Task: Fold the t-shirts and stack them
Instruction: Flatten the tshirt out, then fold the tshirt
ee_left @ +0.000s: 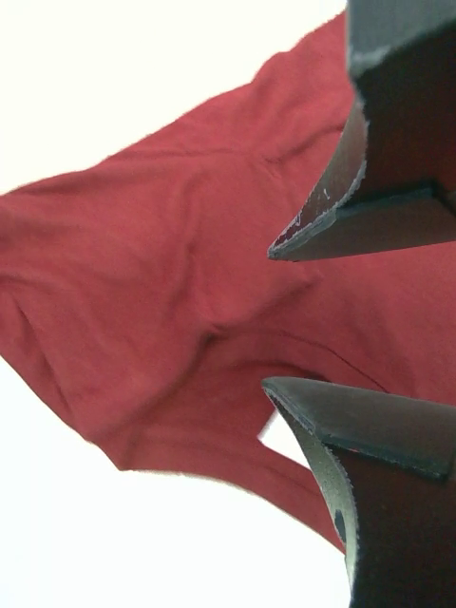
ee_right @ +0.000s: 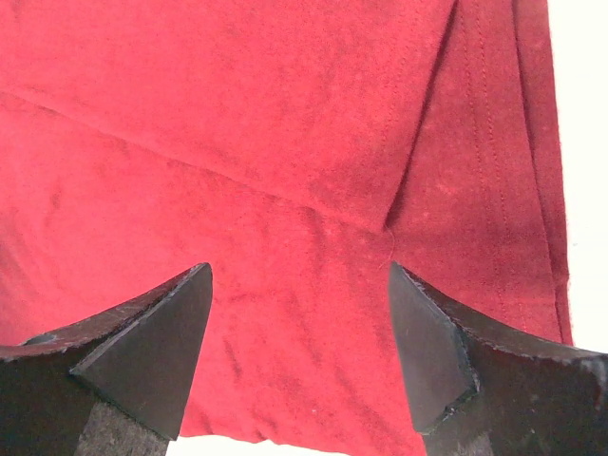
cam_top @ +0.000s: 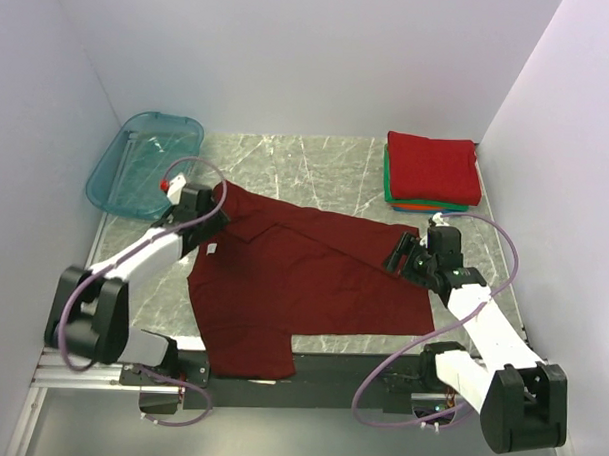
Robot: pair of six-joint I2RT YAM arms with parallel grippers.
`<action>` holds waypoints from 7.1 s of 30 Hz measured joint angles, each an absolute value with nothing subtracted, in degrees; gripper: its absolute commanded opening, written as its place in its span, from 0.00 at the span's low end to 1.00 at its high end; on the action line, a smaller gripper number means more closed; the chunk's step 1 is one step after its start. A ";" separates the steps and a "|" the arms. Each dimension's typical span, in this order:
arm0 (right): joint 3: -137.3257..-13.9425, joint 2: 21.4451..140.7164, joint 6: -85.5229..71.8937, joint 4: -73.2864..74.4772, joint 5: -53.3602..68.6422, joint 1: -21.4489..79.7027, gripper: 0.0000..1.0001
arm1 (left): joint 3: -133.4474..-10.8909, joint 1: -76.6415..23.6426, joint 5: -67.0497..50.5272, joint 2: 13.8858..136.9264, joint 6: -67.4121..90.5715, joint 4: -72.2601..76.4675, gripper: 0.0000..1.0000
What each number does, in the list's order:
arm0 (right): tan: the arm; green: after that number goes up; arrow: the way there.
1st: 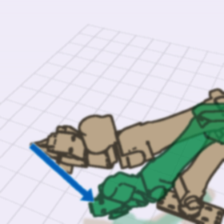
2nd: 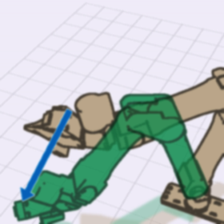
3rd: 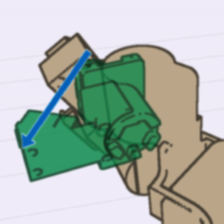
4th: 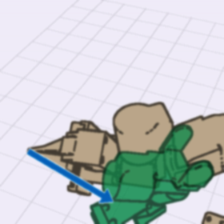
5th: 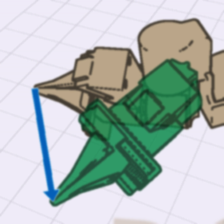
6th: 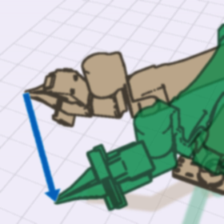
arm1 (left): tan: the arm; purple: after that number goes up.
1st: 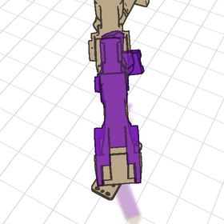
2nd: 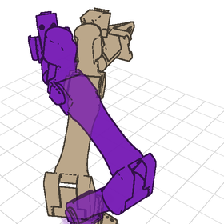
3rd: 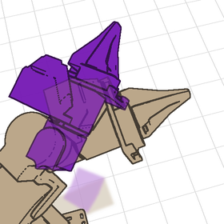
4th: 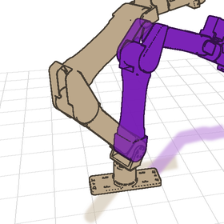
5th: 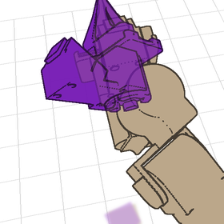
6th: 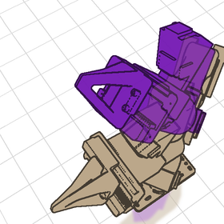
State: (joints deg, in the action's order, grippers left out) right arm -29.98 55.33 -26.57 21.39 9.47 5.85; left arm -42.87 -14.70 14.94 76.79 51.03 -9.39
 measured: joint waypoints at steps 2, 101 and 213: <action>-29.98 55.92 -26.55 21.41 9.23 5.85 0.81 | -45.52 -14.68 14.92 80.14 51.27 -8.78 0.55; -42.15 72.60 -28.03 20.95 6.31 5.82 0.00 | -68.88 -13.78 15.27 98.48 47.13 -14.44 0.01; -38.04 59.59 -25.71 26.44 3.40 12.69 0.88 | -25.96 -42.46 -1.43 37.80 71.85 -50.74 0.89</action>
